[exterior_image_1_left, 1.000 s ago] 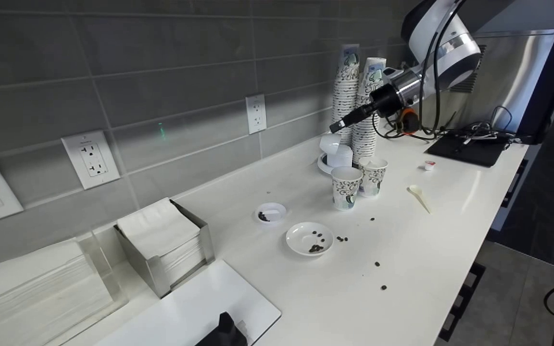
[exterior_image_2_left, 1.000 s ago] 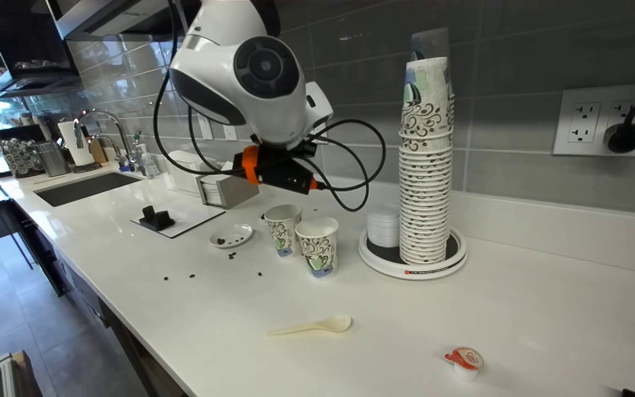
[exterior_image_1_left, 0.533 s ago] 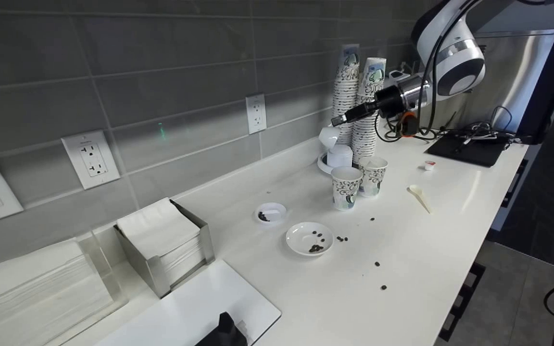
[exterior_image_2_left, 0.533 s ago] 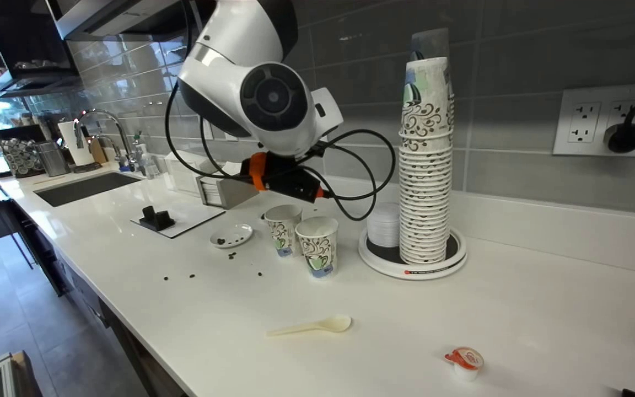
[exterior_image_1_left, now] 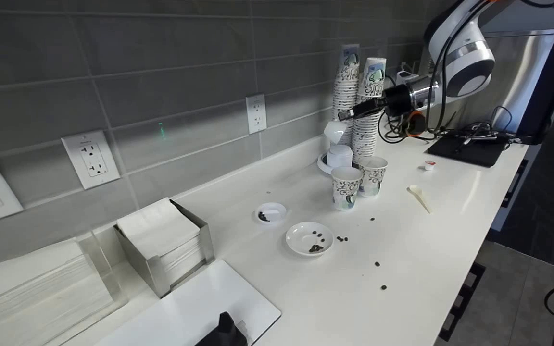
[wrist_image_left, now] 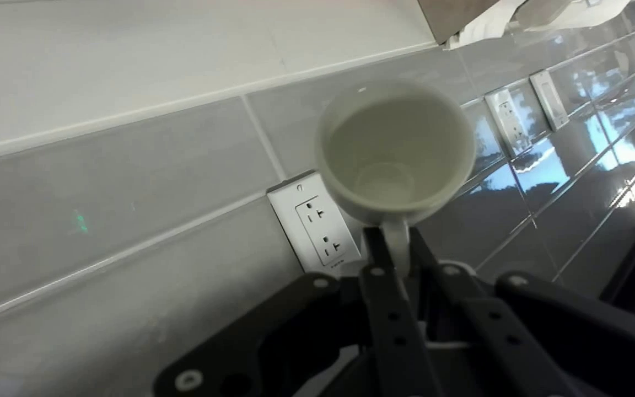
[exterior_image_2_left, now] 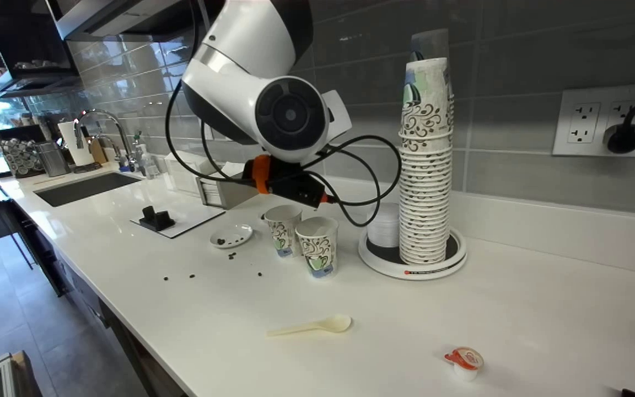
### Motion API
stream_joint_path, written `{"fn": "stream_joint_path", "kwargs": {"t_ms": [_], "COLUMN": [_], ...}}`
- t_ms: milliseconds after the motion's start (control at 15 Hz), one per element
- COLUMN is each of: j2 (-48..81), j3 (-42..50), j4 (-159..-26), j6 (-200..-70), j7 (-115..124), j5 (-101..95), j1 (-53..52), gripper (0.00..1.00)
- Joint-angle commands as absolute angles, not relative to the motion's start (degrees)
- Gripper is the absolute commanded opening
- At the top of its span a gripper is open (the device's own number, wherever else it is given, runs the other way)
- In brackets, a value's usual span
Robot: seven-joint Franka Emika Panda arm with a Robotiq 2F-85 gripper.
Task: Transfer the beans from the tea cup to the coffee cup
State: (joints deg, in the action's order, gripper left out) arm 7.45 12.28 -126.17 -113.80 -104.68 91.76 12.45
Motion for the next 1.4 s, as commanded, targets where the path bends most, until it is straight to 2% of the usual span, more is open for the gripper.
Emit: {"fn": "stream_joint_path", "kwargs": {"t_ms": [0, 400, 1067, 1333], "j2": [8.0, 1.2, -12.0, -17.0], "j3": [12.6, 10.0, -0.7, -6.8], "j4": [-125.6, -128.7, -140.8, -147.2], "j6": [-111.3, -126.9, -159.0, -164.3], "j7": [-105.1, -107.3, -94.6, -87.4], "j5": [91.7, 82.8, 55.4, 43.0], "j1": [12.8, 8.0, 1.3, 2.0], "gripper": [0.03, 0.03, 0.03, 0.03]}}
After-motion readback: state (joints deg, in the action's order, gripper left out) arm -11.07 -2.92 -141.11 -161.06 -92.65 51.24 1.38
